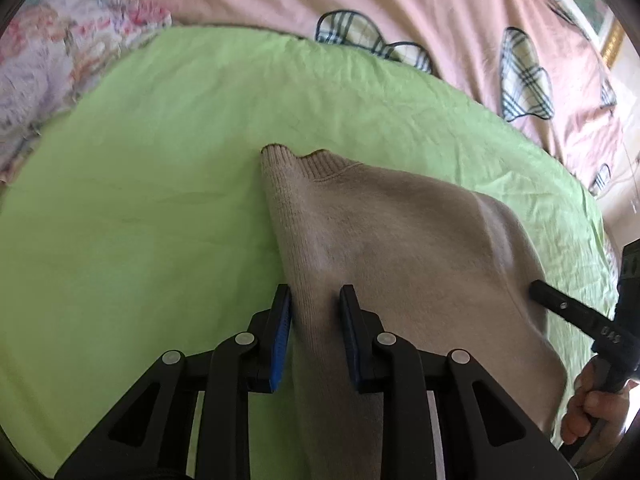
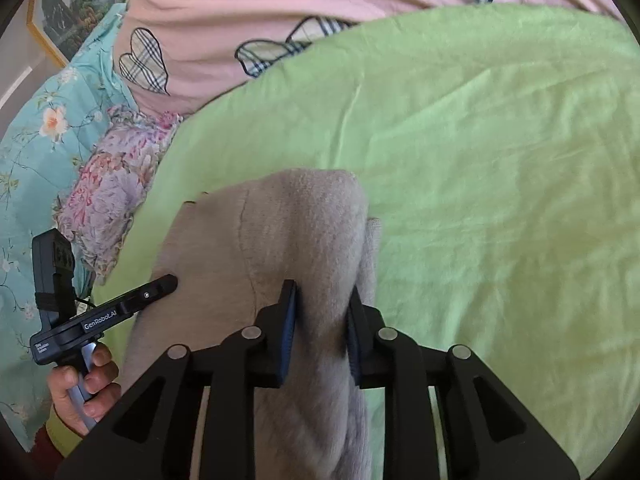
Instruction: Fold small clothes
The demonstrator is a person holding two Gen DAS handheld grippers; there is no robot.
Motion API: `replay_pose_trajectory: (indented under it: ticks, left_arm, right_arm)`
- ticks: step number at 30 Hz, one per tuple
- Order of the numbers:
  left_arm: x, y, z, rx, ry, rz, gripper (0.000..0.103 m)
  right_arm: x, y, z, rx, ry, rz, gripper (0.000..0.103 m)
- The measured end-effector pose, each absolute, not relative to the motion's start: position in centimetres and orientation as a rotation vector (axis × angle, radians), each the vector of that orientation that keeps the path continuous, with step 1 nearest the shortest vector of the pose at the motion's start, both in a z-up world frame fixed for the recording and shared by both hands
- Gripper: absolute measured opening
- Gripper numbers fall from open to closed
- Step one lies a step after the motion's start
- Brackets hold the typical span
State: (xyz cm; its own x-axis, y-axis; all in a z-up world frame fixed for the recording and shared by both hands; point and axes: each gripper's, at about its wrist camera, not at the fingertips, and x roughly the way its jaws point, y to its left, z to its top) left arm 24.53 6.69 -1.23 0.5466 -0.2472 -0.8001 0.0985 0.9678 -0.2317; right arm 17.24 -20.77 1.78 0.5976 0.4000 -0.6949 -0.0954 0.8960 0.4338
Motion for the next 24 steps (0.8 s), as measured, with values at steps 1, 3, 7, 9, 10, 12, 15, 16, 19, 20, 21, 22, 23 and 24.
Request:
replay_pose_trajectory:
  ticks: [1, 3, 7, 9, 10, 12, 15, 16, 19, 20, 21, 22, 23, 24]
  left_arm:
    - [23.7, 6.7, -0.7, -0.164, 0.964, -0.207, 0.024]
    - [21.7, 7.2, 0.4, -0.173, 0.946, -0.226, 0.023]
    - [17.3, 7.7, 1.5, -0.165, 0.931, -0.260, 0.025]
    - [15.2, 7.6, 1.6, -0.153, 0.932, -0.265, 0.025]
    - [14.3, 7.6, 1.7, -0.146, 0.928, -0.267, 0.029]
    - [12.0, 7.2, 1.7, -0.124, 0.922, -0.263, 0.045]
    - [8.9, 6.2, 1.7, -0.070, 0.895, -0.245, 0.064]
    - [8.1, 5.9, 1.7, -0.049, 0.888, -0.248, 0.065]
    - [5.8, 5.1, 1.6, -0.004, 0.880, -0.249, 0.065]
    - [5.1, 4.9, 1.5, 0.001, 0.880, -0.258, 0.065]
    - [4.4, 4.7, 1.4, 0.008, 0.879, -0.262, 0.066]
    - [3.9, 4.5, 1.3, 0.015, 0.878, -0.259, 0.066]
    - [3.5, 4.3, 1.2, 0.024, 0.876, -0.256, 0.067]
    - [2.9, 4.2, 1.1, 0.031, 0.873, -0.255, 0.067]
  right_arm:
    - [16.6, -20.9, 2.1, 0.377, 0.876, 0.298, 0.024]
    - [14.1, -21.2, 3.0, 0.385, 0.842, 0.308, 0.024]
    - [10.5, -21.0, 3.7, 0.381, 0.822, 0.345, 0.024]
    - [8.6, -20.9, 3.7, 0.382, 0.829, 0.348, 0.024]
    - [8.1, -20.8, 3.6, 0.383, 0.832, 0.351, 0.024]
    - [6.6, -20.6, 3.4, 0.385, 0.843, 0.357, 0.024]
    - [4.9, -20.1, 2.9, 0.383, 0.862, 0.368, 0.034]
    - [4.3, -20.0, 2.8, 0.372, 0.862, 0.363, 0.044]
    - [2.3, -19.6, 2.7, 0.333, 0.852, 0.363, 0.050]
    - [1.8, -19.5, 2.7, 0.326, 0.855, 0.362, 0.050]
    - [1.3, -19.4, 2.6, 0.325, 0.856, 0.361, 0.050]
    - [0.9, -19.4, 2.5, 0.324, 0.856, 0.360, 0.050]
    - [0.3, -19.3, 2.4, 0.318, 0.854, 0.359, 0.050]
    - [-0.2, -19.2, 2.4, 0.311, 0.852, 0.356, 0.050]
